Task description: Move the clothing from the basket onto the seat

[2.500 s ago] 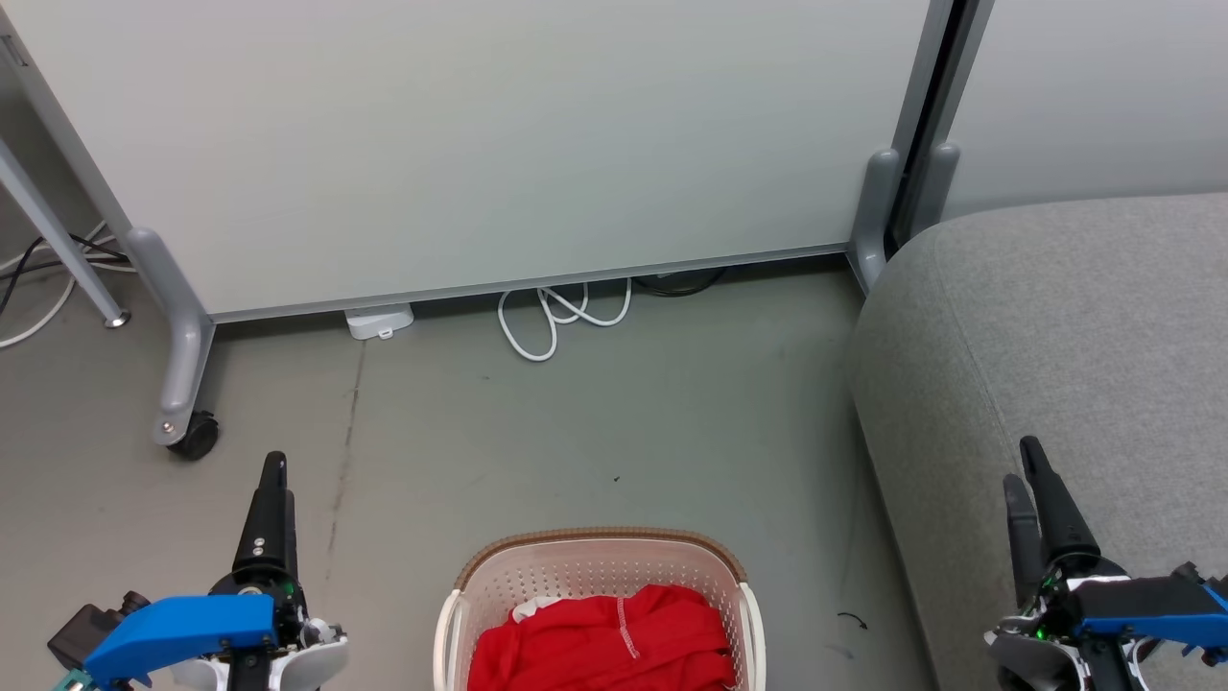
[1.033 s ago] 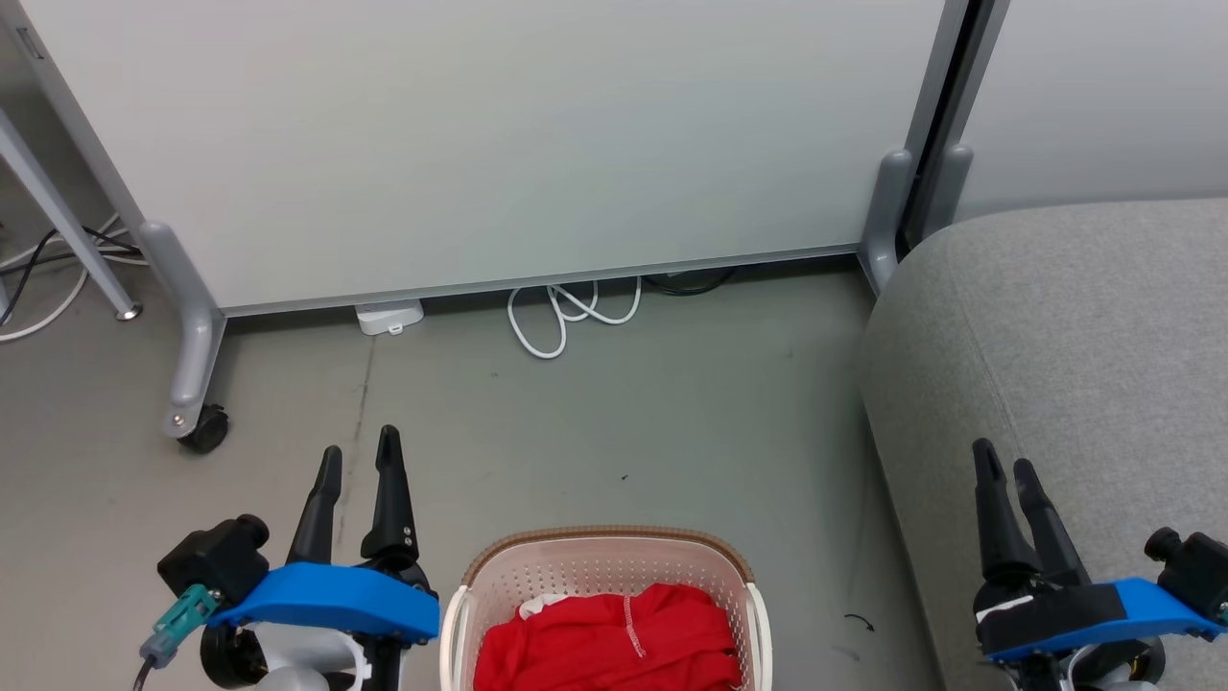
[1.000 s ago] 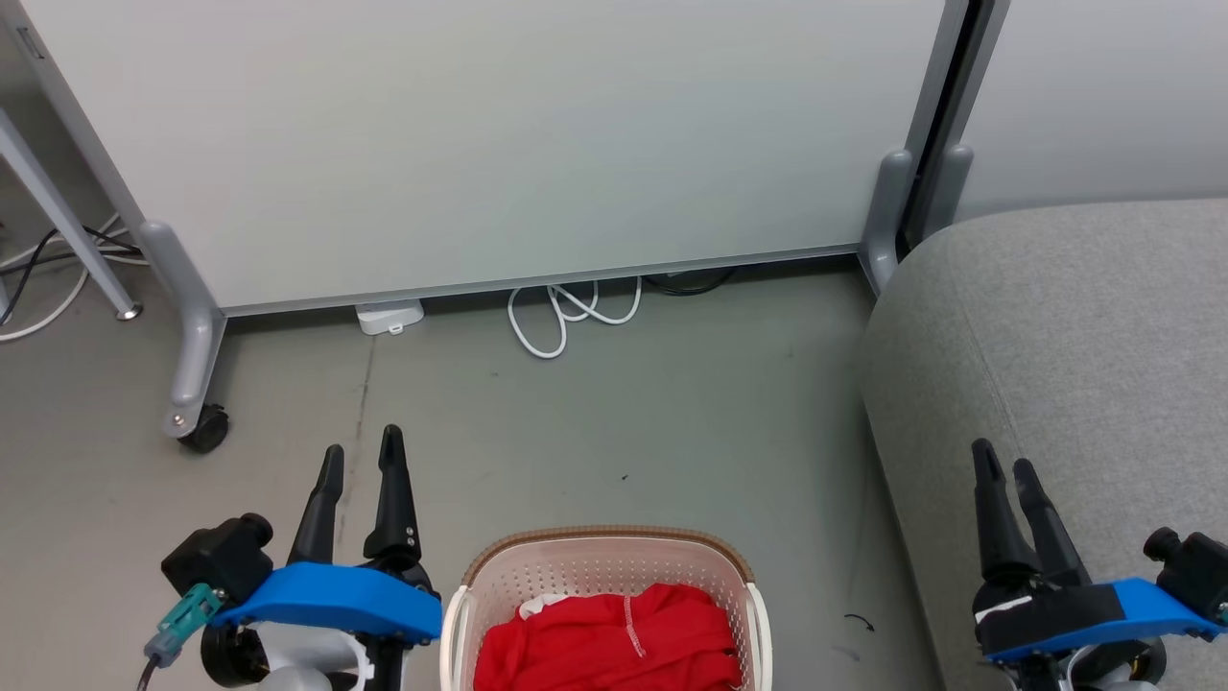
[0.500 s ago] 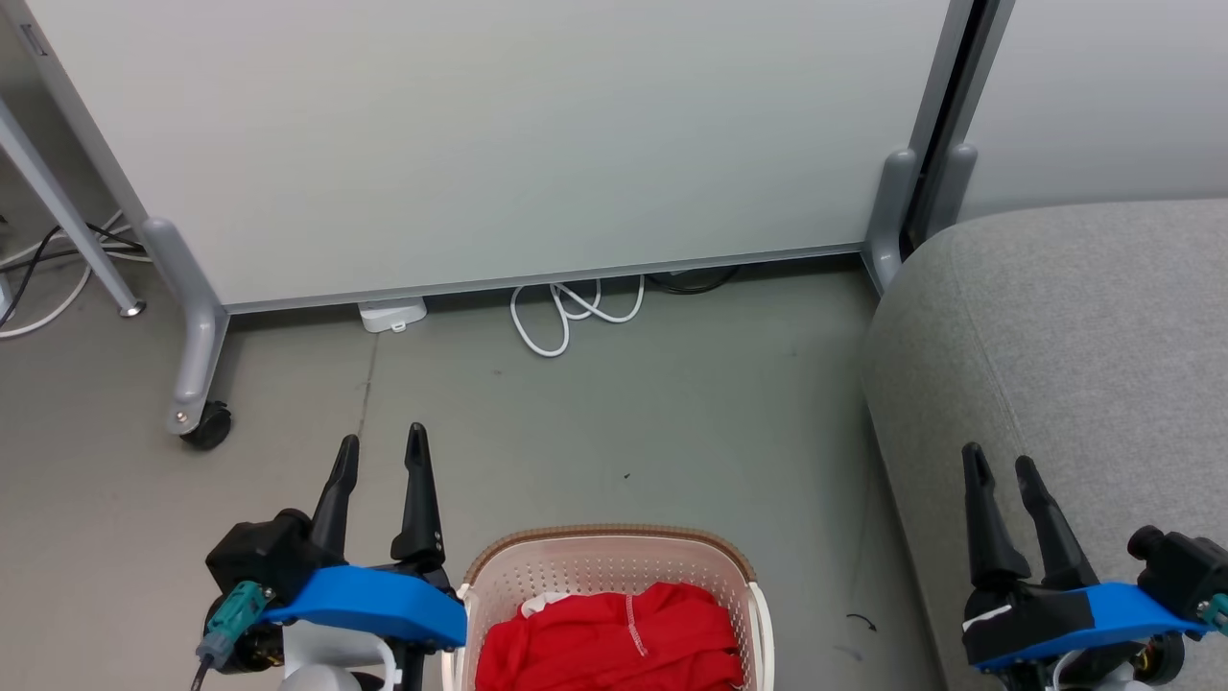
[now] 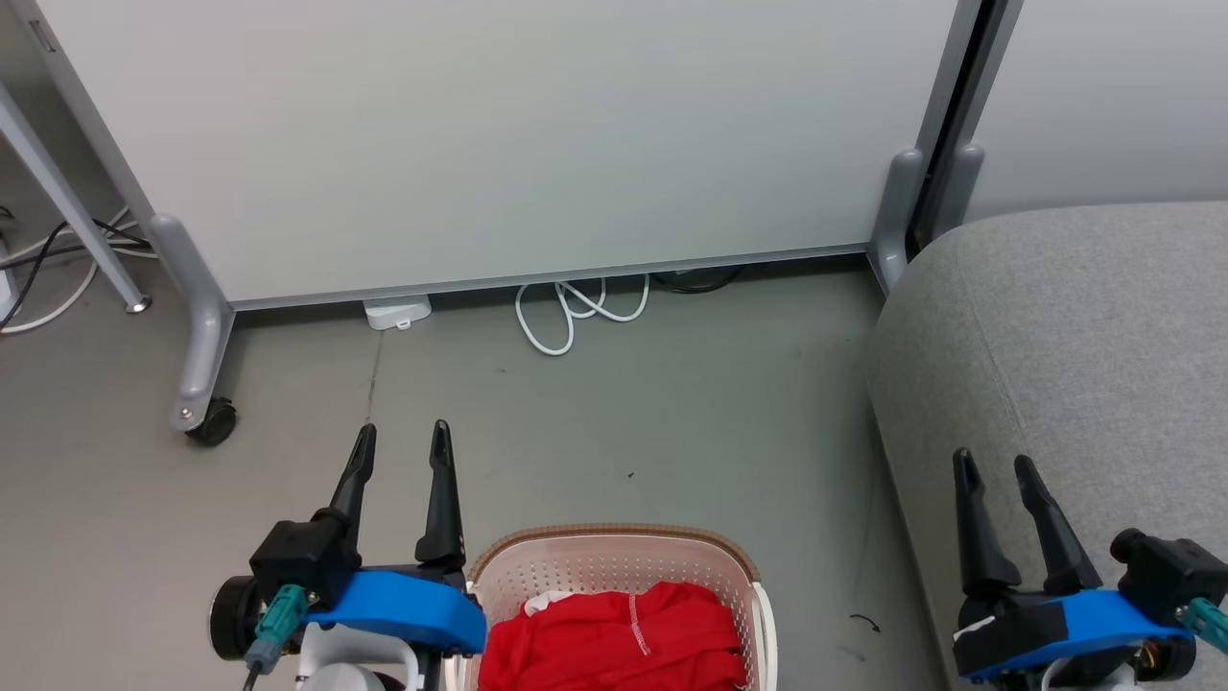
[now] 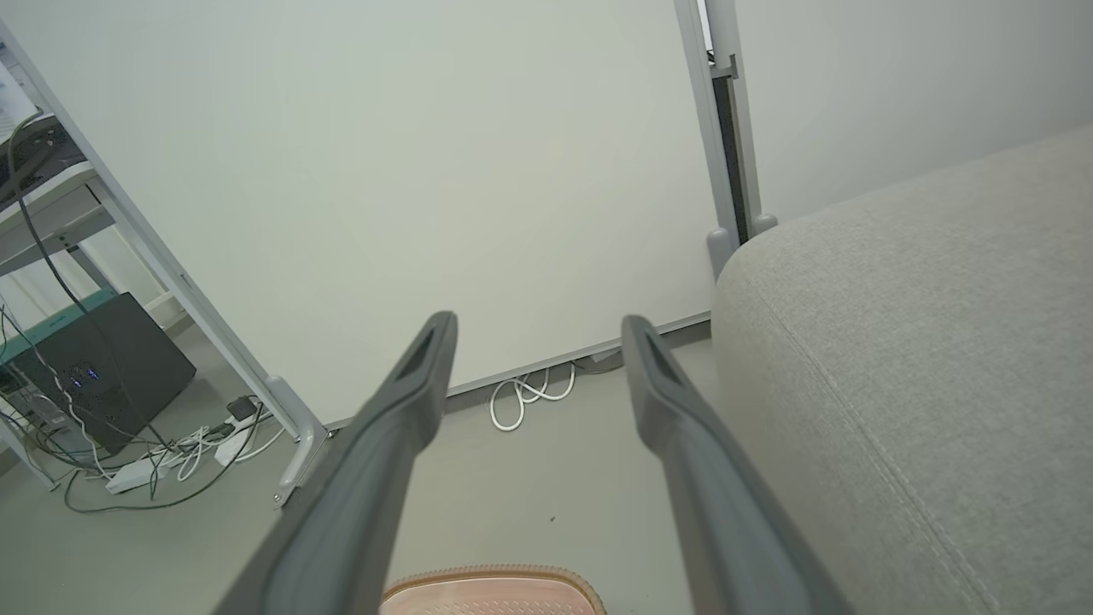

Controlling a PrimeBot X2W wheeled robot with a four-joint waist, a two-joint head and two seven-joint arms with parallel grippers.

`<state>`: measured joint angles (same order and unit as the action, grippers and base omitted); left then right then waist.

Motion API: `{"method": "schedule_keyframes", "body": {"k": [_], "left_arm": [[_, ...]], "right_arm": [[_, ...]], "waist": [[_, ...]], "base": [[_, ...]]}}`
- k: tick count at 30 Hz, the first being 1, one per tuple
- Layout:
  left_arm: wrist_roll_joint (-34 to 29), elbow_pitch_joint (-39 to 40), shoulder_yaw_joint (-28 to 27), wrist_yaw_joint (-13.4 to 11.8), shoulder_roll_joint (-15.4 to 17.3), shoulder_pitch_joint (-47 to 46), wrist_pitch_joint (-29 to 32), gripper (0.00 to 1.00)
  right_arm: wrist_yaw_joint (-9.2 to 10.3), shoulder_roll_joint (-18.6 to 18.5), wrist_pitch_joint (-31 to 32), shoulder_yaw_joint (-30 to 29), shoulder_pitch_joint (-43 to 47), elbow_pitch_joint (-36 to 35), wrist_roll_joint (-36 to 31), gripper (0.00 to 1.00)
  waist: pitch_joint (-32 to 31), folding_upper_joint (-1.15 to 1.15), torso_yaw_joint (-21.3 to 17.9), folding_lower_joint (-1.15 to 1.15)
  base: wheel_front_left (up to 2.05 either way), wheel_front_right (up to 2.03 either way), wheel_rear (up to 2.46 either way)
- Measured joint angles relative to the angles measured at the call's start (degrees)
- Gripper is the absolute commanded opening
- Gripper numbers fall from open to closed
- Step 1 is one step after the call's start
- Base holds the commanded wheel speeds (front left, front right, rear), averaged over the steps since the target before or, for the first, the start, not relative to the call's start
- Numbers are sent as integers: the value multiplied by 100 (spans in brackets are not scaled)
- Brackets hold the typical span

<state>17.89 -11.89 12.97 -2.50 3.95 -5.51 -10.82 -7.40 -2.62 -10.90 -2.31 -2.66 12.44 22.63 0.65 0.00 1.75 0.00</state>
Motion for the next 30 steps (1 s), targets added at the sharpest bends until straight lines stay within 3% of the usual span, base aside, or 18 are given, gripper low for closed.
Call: {"method": "schedule_keyframes", "body": {"k": [30], "left_arm": [[-1340, 18, 327, -107, -2, -62, -348, 100]], "right_arm": [[-1, -5, -337, 57, 58, -43, -1411, 100]], "waist": [[37, 0, 67, 0]], "base": [[0, 0, 0]]}}
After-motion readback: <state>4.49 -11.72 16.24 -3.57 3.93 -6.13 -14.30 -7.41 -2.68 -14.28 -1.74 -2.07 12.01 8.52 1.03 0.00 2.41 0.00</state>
